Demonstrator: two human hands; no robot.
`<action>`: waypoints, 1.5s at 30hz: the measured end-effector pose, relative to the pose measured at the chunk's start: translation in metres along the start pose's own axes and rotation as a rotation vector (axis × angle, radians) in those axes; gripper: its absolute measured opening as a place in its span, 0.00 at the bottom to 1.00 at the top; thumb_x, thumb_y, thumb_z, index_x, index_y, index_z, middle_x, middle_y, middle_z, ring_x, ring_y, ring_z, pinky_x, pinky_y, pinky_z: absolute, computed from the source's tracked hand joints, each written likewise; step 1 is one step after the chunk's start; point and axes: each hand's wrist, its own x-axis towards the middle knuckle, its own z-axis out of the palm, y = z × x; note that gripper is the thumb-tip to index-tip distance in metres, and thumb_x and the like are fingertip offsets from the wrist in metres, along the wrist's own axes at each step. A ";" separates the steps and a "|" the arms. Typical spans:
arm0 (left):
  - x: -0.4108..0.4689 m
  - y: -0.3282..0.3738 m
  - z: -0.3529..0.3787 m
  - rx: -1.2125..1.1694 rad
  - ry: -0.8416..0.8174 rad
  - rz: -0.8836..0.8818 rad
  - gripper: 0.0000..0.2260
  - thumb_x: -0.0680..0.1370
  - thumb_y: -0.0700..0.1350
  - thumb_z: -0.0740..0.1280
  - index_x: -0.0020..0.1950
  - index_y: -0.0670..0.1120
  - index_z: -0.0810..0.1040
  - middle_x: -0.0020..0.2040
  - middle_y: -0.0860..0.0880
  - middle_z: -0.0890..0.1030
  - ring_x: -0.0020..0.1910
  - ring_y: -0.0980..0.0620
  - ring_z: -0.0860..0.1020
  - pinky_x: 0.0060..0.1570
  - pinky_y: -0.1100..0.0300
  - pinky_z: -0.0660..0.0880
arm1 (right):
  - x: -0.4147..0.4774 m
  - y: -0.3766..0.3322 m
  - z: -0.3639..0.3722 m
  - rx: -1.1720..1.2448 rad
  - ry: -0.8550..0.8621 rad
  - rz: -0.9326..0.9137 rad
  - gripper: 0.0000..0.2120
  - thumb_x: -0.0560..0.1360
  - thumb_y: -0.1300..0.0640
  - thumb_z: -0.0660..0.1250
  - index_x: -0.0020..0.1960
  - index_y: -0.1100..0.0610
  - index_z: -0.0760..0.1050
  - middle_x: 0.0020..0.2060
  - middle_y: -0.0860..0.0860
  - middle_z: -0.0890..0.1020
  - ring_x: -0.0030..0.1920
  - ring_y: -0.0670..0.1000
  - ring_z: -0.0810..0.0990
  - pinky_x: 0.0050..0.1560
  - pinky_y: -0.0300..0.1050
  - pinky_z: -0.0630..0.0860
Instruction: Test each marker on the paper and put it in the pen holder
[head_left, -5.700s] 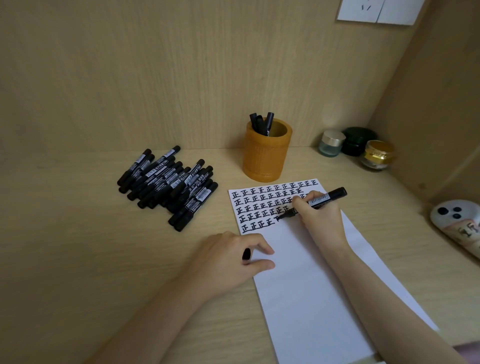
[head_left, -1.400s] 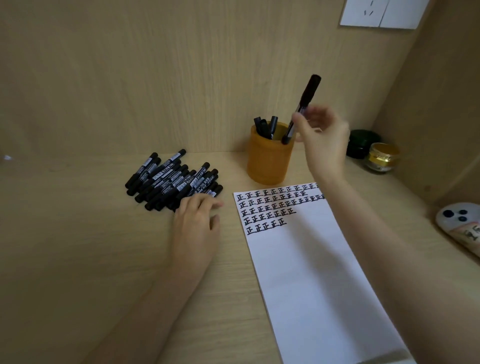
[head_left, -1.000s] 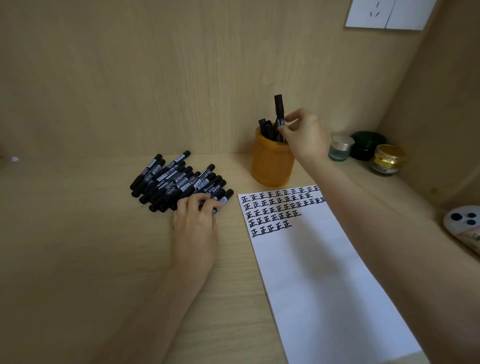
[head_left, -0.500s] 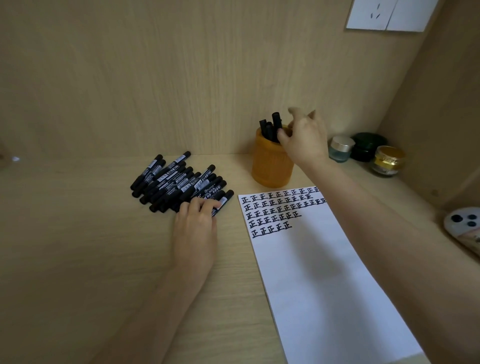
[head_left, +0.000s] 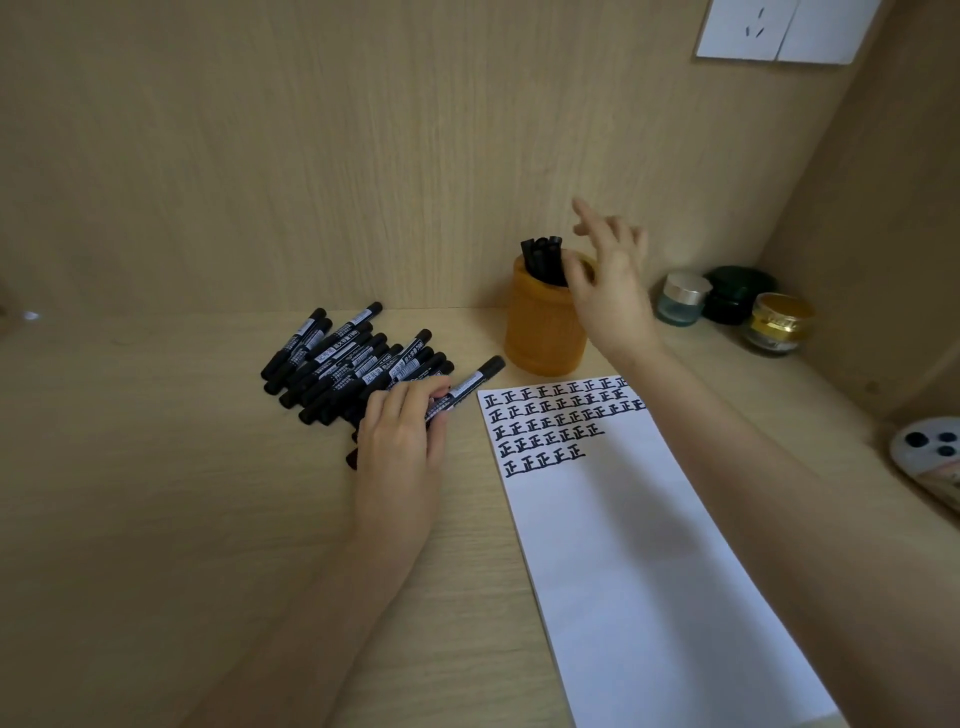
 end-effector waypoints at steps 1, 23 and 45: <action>0.000 0.002 -0.001 -0.064 0.003 0.001 0.13 0.78 0.39 0.64 0.62 0.48 0.74 0.53 0.55 0.76 0.54 0.56 0.70 0.55 0.65 0.67 | -0.007 -0.004 -0.002 0.051 0.078 0.026 0.20 0.81 0.58 0.58 0.72 0.55 0.66 0.56 0.49 0.73 0.60 0.48 0.65 0.56 0.33 0.59; -0.012 0.023 -0.001 -0.270 -0.442 0.024 0.09 0.81 0.52 0.54 0.53 0.51 0.71 0.33 0.54 0.74 0.33 0.58 0.72 0.35 0.58 0.67 | -0.123 -0.035 -0.010 0.872 -0.381 0.412 0.06 0.79 0.58 0.65 0.44 0.58 0.73 0.27 0.53 0.74 0.24 0.47 0.70 0.26 0.38 0.65; -0.013 0.029 -0.004 -0.536 -0.497 -0.045 0.12 0.78 0.57 0.60 0.50 0.51 0.77 0.38 0.42 0.80 0.38 0.41 0.77 0.42 0.46 0.73 | -0.132 -0.032 -0.012 0.939 -0.401 0.370 0.18 0.79 0.55 0.62 0.34 0.62 0.70 0.24 0.55 0.70 0.25 0.49 0.67 0.28 0.37 0.66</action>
